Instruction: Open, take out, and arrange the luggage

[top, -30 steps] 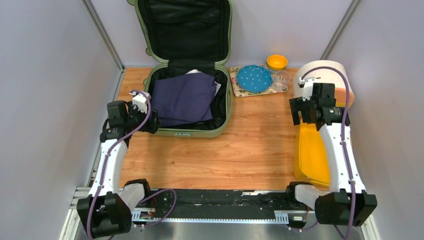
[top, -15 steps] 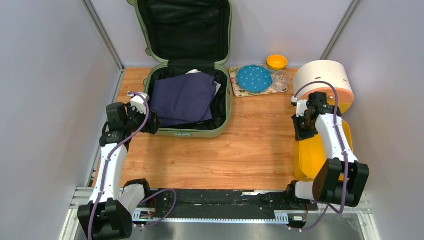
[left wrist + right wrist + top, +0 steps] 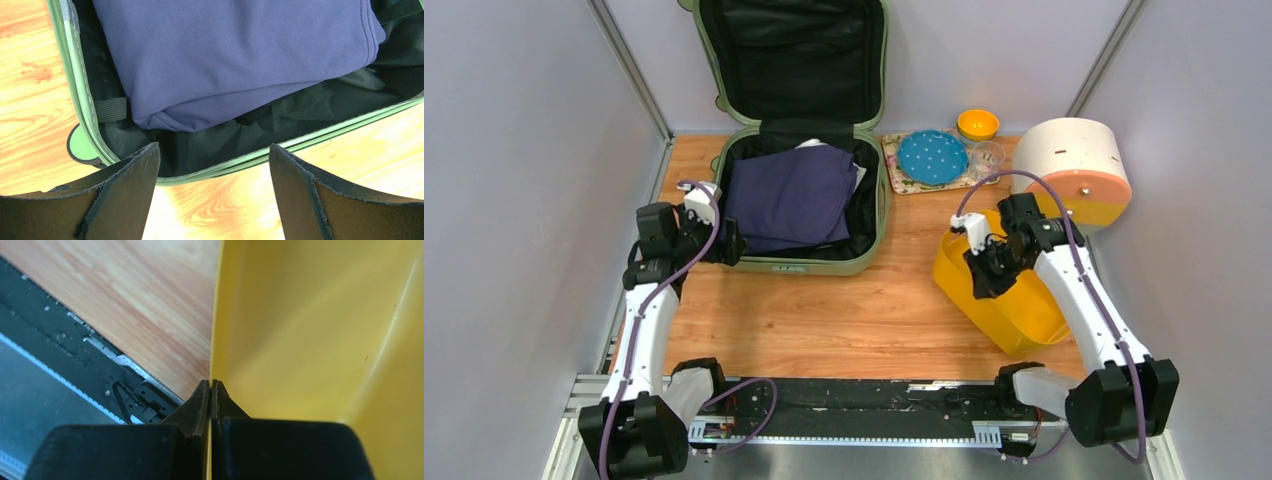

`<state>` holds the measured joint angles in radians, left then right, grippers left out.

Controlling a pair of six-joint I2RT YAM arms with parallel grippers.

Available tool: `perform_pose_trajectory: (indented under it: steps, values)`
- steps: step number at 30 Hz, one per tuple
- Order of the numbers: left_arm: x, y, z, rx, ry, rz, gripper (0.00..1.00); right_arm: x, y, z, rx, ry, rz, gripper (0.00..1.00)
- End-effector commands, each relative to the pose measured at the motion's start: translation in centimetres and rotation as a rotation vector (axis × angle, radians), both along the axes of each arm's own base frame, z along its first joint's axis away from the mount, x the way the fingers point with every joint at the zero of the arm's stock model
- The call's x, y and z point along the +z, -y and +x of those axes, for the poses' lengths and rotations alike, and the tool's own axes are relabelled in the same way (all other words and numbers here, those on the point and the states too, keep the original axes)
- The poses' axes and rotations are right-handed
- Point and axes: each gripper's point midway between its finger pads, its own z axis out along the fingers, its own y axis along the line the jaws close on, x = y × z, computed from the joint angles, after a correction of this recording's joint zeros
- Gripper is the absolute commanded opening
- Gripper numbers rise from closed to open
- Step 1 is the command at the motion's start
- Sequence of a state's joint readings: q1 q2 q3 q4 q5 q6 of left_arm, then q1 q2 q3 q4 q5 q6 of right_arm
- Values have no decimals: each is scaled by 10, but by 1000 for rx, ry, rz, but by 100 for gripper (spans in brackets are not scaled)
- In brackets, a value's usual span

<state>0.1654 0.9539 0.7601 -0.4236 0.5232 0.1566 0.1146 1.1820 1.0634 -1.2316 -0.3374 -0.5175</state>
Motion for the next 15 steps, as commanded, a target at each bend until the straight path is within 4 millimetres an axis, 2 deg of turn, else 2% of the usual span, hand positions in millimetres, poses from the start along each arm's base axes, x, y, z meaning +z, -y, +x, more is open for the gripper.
perform_pose_trajectory:
  steps: [1,7,9,10,12,13,15]
  values:
    - [28,1,10,-7,73,-5,88,22,-43,-23,292,66,85,0]
    - [31,1,16,7,50,-28,87,22,-90,-66,642,112,107,0]
    - [34,2,18,8,51,-46,86,18,-106,-73,698,122,127,0]
    - [32,5,19,0,45,-59,86,17,-122,-77,755,132,146,0]
    - [33,7,23,-6,49,-75,84,10,-138,-84,767,103,167,0]
    - [31,9,26,-16,43,-83,84,5,-152,-86,806,100,172,0]
    - [35,12,32,-37,61,-79,82,1,-163,-82,860,124,170,0]
